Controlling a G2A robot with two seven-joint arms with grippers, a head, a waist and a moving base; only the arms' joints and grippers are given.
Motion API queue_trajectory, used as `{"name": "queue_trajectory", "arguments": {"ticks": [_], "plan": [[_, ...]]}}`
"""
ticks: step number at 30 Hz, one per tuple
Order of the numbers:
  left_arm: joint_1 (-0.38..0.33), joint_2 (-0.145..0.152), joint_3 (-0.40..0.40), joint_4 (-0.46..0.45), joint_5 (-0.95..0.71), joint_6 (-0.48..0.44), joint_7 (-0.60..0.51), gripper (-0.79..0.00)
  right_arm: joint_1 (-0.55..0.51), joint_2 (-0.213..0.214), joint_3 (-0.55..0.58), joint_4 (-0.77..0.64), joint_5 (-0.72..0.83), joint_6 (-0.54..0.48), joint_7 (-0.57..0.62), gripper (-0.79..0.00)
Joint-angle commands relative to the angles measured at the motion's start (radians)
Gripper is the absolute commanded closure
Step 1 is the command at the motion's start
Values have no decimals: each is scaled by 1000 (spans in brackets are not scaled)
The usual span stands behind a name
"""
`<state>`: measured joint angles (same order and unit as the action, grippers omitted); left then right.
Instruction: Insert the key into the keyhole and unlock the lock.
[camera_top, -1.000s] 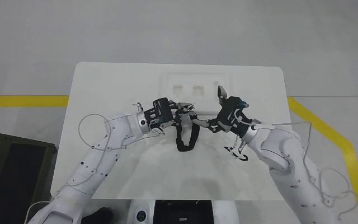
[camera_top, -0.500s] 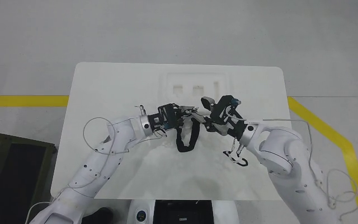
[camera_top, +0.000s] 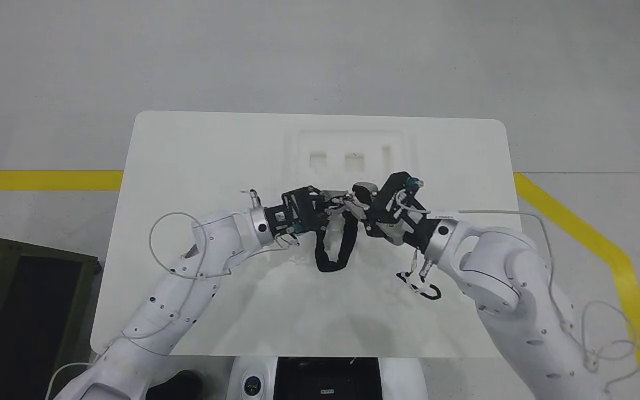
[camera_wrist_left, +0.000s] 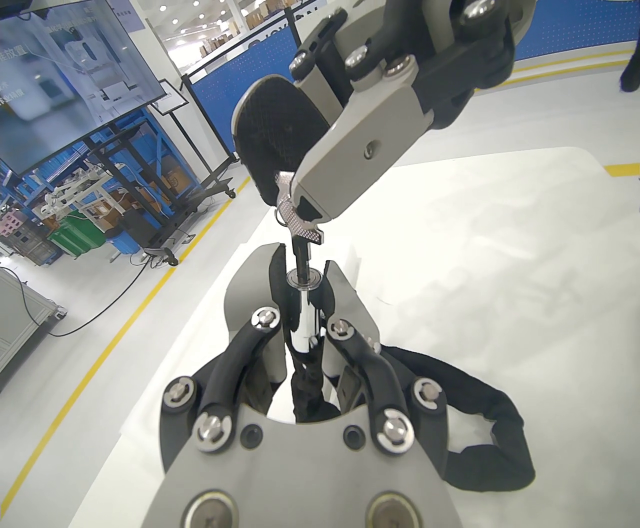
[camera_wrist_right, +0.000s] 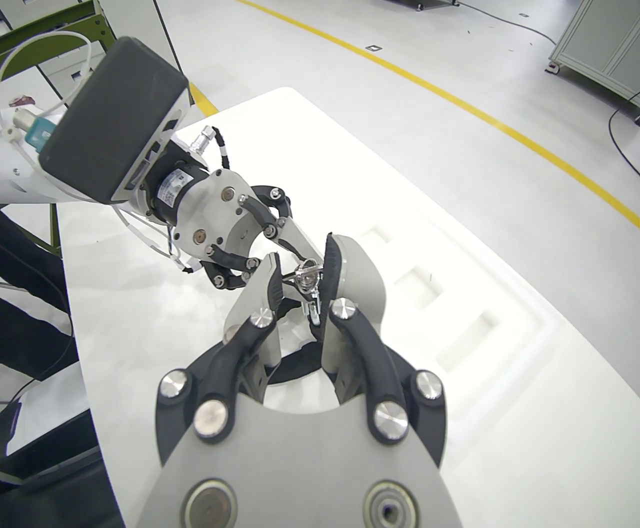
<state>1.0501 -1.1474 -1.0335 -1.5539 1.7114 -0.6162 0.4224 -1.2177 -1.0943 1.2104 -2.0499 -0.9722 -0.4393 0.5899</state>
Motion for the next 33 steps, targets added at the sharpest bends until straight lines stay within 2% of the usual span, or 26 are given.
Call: {"name": "queue_trajectory", "arguments": {"ticks": [1, 2, 14, 15, 16, 17, 23, 32, 33], "plan": [[0, 1, -2, -1, 1, -2, 3, 0, 4, 0, -1, 2, -5, -1, -2, -25], [0, 1, -3, -1, 1, -2, 4, 0, 6, 0, -2, 3, -6, -5, -4, 0], [-8, 4, -6, 5, -14, -31, 32, 0, 30, -1, -22, 26, -27, -61, -44, 0], [-8, 4, -6, 6, -14, -32, 33, 0, 30, -1, -22, 27, -27, -56, -44, -111], [-8, 4, -7, 7, -15, -33, 33, 0, 31, -1, -20, 27, -29, -51, -43, -351], [-8, 5, -8, 8, -17, -34, 34, 0, 31, 0, -19, 25, -31, -47, -41, -785], [-13, 6, -8, 18, -30, -68, 29, 0, 47, 4, 1, 7, -76, -89, -69, -785], [-62, 14, -4, 42, -24, -207, 46, 0, 100, 25, 60, 33, -243, -364, -187, -785], [-67, 15, -2, 47, -23, -223, 47, 0, 108, 27, 67, 33, -262, -396, -200, -730]]}}
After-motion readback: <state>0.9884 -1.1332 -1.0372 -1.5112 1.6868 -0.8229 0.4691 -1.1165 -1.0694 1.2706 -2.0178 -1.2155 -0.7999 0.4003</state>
